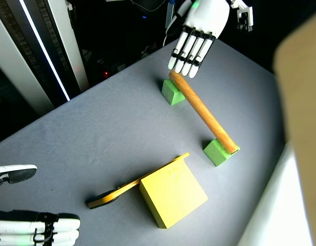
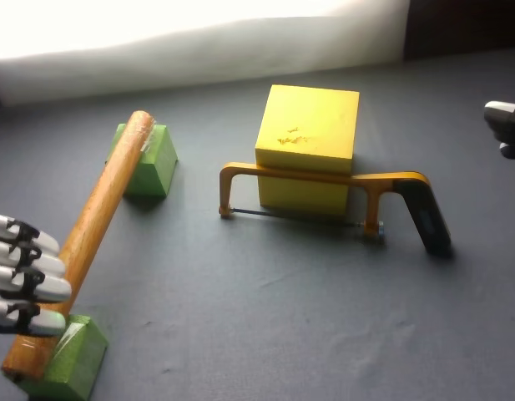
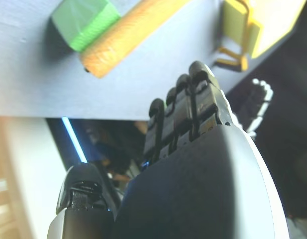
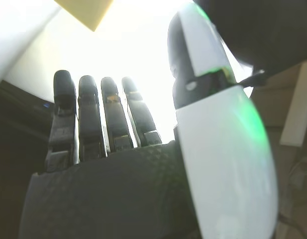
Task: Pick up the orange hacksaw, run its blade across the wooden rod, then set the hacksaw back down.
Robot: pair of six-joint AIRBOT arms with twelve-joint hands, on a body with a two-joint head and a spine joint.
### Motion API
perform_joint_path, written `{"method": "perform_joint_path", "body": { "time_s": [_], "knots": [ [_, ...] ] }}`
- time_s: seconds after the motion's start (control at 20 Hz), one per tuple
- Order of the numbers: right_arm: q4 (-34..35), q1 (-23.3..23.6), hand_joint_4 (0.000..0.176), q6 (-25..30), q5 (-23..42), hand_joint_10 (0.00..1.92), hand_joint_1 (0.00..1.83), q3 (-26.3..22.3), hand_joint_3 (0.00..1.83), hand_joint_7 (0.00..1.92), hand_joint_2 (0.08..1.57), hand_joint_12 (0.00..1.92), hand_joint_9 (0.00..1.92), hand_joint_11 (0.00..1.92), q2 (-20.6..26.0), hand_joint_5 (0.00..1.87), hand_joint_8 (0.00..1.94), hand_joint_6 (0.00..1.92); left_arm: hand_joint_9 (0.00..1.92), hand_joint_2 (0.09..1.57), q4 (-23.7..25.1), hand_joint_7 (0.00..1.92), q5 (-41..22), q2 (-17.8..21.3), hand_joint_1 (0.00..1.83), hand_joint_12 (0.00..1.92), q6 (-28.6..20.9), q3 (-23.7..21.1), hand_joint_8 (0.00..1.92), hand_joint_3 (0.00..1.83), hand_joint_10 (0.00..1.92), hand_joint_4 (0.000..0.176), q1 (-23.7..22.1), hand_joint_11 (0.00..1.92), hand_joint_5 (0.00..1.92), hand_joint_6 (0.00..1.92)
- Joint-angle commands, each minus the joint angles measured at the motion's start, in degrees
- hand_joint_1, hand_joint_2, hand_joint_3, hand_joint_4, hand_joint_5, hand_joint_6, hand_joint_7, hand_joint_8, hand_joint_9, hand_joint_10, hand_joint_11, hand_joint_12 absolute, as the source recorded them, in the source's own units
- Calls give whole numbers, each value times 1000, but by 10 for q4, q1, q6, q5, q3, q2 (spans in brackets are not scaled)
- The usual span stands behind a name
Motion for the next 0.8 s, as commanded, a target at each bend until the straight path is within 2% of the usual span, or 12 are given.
{"method": "perform_joint_path", "body": {
  "time_s": [0.0,0.05,0.15,0.3,0.35,0.4,0.75],
  "knots": [
    [35,-2,0,6,78,2,824,4,0,64,1127,573,98,0,2,67,0,4,86,1216,-25,77,-27,0,36,288,0,4,4,0,5,0,-2,0,108,4],
    [41,-7,0,6,84,1,827,10,0,63,1129,549,96,0,-2,67,0,2,91,1213,-18,80,-33,-3,43,314,0,7,3,0,4,0,1,0,112,2],
    [43,-9,0,5,96,3,797,37,2,65,1135,541,103,0,-15,67,1,2,58,1227,1,56,-42,-8,2,200,0,12,1,2,2,0,5,0,73,2],
    [43,-22,0,9,128,7,859,71,0,95,1106,546,127,0,-37,101,5,7,78,1217,23,80,-42,-17,49,258,0,19,4,0,4,0,10,0,102,4],
    [43,-22,0,10,129,4,859,76,0,97,1109,523,124,0,-43,104,3,5,95,1213,23,98,-42,-18,59,287,0,20,5,0,6,0,11,0,112,4],
    [43,-22,0,13,131,1,845,80,0,72,1114,465,100,0,-50,80,1,1,76,1222,24,83,-42,-21,23,233,0,21,3,1,3,0,11,0,107,1],
    [43,-21,0,13,121,2,852,100,1,74,1123,511,107,0,-92,79,2,5,74,1234,24,76,-20,-31,0,217,0,23,0,2,2,0,14,0,98,0]
  ]
}}
